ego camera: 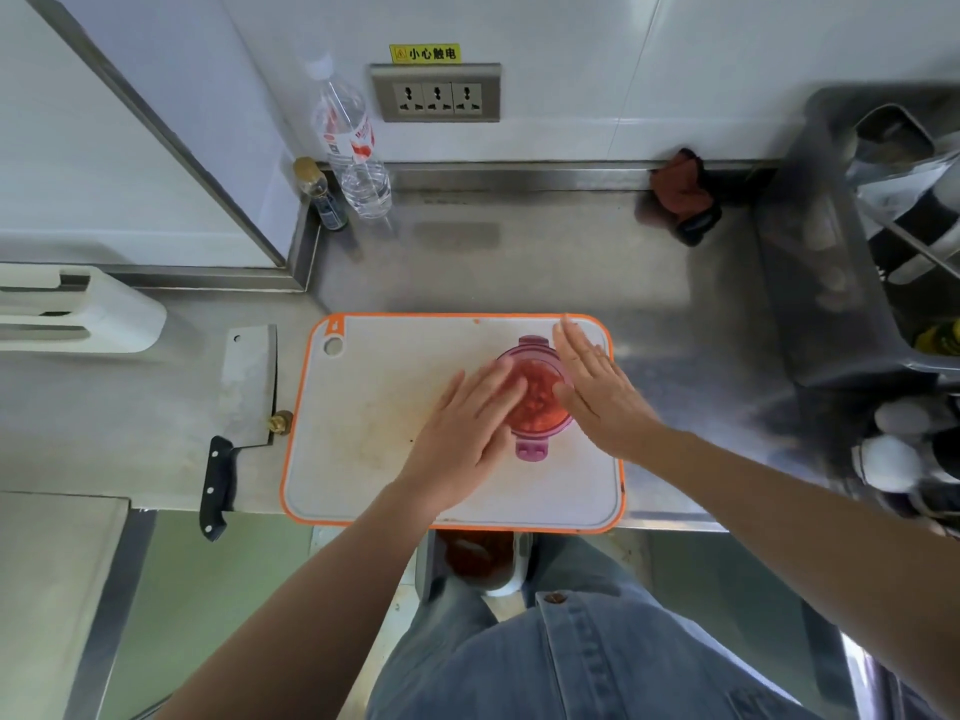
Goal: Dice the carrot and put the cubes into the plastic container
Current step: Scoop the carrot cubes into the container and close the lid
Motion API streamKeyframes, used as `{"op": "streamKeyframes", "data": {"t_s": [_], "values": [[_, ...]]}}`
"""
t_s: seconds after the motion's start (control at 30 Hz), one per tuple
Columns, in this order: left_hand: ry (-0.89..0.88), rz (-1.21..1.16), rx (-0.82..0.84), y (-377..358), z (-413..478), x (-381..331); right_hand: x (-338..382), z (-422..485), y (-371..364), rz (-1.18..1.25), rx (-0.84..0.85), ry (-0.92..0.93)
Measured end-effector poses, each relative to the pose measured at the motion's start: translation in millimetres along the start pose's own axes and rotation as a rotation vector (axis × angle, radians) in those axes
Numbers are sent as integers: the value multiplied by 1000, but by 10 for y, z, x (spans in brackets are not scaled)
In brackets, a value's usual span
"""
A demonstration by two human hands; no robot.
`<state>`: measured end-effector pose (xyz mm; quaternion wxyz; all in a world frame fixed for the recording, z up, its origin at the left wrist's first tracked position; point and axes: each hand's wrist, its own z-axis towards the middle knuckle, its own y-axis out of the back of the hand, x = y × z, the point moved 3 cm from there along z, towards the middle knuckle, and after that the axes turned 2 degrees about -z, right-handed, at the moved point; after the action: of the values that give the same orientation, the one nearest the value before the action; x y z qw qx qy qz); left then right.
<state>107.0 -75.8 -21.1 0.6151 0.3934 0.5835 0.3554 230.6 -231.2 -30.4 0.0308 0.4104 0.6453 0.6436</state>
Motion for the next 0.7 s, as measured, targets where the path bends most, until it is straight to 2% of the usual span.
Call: {"op": "streamKeyframes", "data": {"t_s": [0.07, 0.13, 0.3, 0.37, 0.47, 0.53, 0.57, 0.63, 0.7], "values": [[141, -1, 63, -69, 69, -8, 15, -70, -83, 30, -29, -106], [211, 55, 142, -176, 107, -22, 37, -105, -173, -10, -3, -119], [248, 130, 187, -203, 138, -29, 30, -65, -175, 23, 79, -133], [267, 58, 120, -140, 160, -62, 31, -65, -94, 135, 96, -120], [417, -70, 33, -95, 248, -111, -34, -110, 54, 231, -70, -272], [586, -171, 55, -122, 286, -142, -67, -159, 185, 153, -228, -414], [676, -235, 68, -132, 295, -154, -73, -171, 235, 97, -240, -471], [808, -327, 66, -171, 299, -147, -69, -171, 268, -23, -111, -548], [841, -317, 53, -191, 301, -135, -56, -139, 244, -84, 31, -576]]}}
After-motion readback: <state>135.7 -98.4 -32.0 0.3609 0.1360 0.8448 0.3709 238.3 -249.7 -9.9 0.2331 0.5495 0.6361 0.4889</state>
